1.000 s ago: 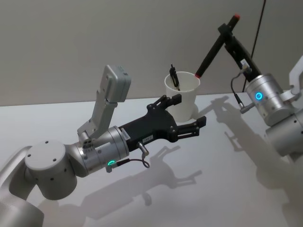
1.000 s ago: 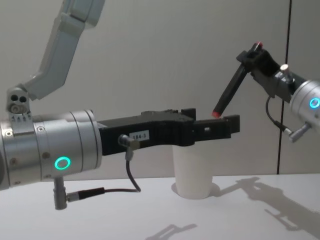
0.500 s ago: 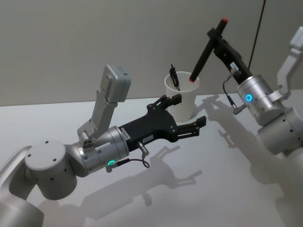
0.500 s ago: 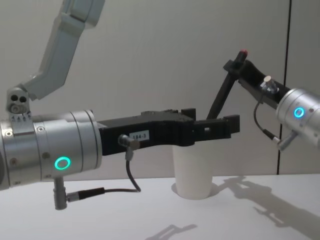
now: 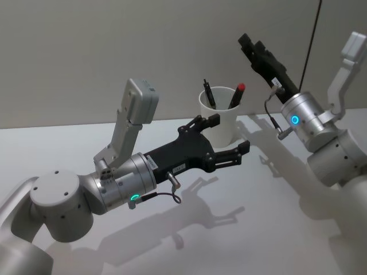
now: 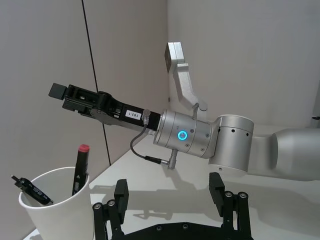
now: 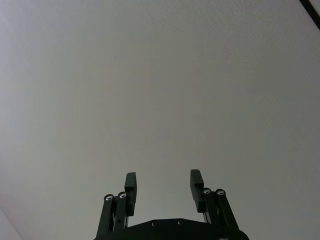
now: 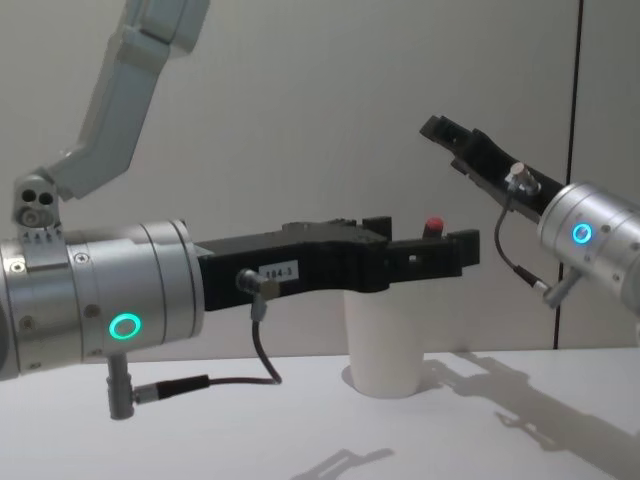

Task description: Place the pen into the pen holder.

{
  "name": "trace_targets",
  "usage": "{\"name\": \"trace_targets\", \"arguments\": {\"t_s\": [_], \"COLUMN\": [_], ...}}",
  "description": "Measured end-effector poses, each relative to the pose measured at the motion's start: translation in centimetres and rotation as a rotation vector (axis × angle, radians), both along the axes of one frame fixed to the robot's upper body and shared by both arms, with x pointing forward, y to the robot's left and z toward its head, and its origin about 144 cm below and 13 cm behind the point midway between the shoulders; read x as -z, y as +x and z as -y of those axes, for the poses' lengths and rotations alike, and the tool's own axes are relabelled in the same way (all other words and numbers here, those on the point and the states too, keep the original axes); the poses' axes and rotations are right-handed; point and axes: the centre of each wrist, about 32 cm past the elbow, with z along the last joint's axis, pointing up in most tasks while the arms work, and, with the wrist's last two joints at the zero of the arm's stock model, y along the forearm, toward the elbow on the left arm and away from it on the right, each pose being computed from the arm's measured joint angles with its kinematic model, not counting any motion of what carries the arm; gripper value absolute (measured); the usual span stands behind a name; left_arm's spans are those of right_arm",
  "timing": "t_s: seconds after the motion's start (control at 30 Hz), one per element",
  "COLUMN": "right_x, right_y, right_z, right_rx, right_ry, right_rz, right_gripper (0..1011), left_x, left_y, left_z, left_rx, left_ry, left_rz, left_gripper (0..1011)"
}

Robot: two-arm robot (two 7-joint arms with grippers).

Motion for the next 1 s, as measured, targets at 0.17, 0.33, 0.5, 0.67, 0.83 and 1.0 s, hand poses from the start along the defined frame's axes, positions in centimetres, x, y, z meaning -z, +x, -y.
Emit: {"name": "trace_targets", "arguments": {"t_s": [0.17, 0.33, 0.5, 0.67, 0.83, 1.0], "right_x": [0.07, 0.12, 0.14, 0.16, 0.16, 0.12], "right_y": [0.07, 0.13, 0.16, 0.19, 0.20, 0.16], "right_z": [-0.08, -0.12, -0.14, -0.16, -0.18, -0.15], "right_rx": [-0.002, -0.003, -0.004, -0.004, -0.005, -0.006], "right_ry": [-0.007, -0.012, -0.015, -0.017, -0.019, -0.019], "right_rz": [0.002, 0.004, 0.004, 0.005, 0.006, 0.009], "right_gripper": [780, 933, 1001, 1001, 1001, 1001], "left_x": [0.00, 0.00, 0.00, 0.00, 0.00, 0.00], "left_y": [0.00, 0.00, 0.00, 0.00, 0.00, 0.00], "left_z": [0.00, 0.00, 0.00, 0.00, 0.00, 0.00], "left_rx": [0.000, 0.000, 0.000, 0.000, 0.000, 0.000], "left_ry": [0.000, 0.000, 0.000, 0.000, 0.000, 0.000], "left_rz": [0.000, 0.000, 0.000, 0.000, 0.000, 0.000], "left_gripper": [1001, 1001, 1001, 1001, 1001, 1001]}}
